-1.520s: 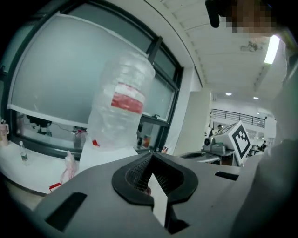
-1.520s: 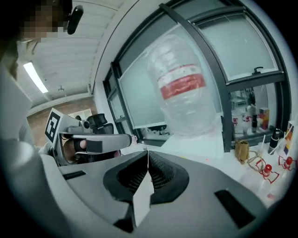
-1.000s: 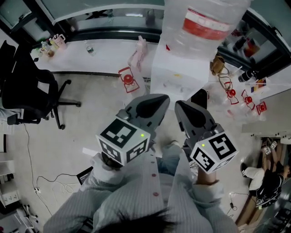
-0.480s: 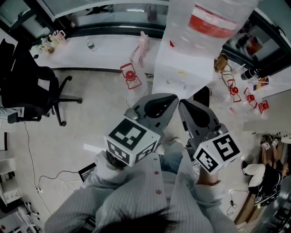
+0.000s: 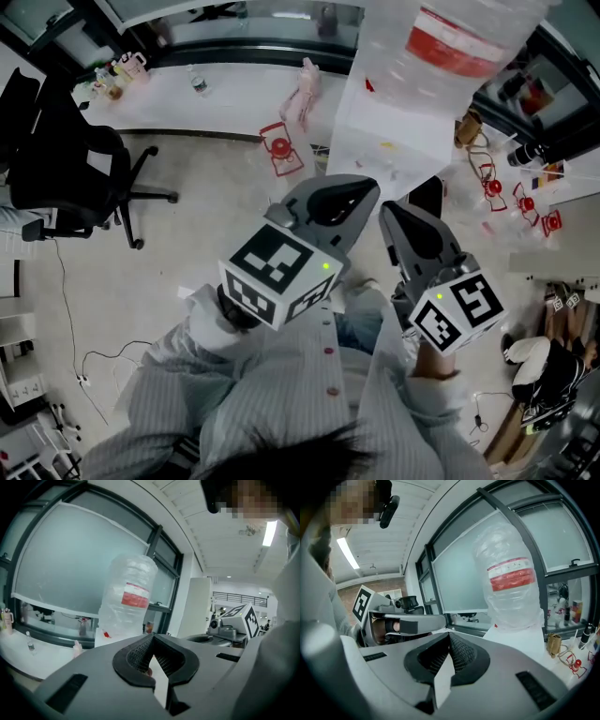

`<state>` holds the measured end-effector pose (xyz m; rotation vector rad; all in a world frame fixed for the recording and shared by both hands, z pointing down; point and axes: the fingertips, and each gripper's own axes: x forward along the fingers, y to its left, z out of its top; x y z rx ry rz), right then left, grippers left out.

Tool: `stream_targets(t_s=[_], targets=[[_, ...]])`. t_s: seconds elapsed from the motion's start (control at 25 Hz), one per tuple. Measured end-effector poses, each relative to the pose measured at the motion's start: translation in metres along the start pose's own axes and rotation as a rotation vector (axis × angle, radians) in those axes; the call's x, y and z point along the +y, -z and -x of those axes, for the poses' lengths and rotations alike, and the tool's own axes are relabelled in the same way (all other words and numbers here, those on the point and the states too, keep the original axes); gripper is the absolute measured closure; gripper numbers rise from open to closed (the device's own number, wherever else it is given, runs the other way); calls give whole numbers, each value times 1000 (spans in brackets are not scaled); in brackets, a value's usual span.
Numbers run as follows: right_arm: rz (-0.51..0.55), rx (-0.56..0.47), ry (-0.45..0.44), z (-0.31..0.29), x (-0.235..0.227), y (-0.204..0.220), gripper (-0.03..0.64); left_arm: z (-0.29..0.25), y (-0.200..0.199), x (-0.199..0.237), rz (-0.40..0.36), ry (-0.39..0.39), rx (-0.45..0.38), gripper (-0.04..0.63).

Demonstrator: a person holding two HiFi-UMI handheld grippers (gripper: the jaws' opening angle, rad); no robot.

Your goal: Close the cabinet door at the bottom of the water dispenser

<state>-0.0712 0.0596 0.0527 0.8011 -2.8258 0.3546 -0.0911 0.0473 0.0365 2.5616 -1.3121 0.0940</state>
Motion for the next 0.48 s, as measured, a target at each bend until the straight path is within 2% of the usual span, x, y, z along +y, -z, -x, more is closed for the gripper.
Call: stream_targets(t_s=[0.12, 0.28, 0.48], targets=[[-4, 7, -4, 1, 2, 3, 603, 3, 5, 5, -21, -21, -9, 584], [-2, 6, -7, 1, 4, 2, 603, 6, 12, 14, 2, -5, 18, 584], [9, 2, 0, 2, 5, 1, 603, 8, 14, 29, -23, -12, 47, 584]])
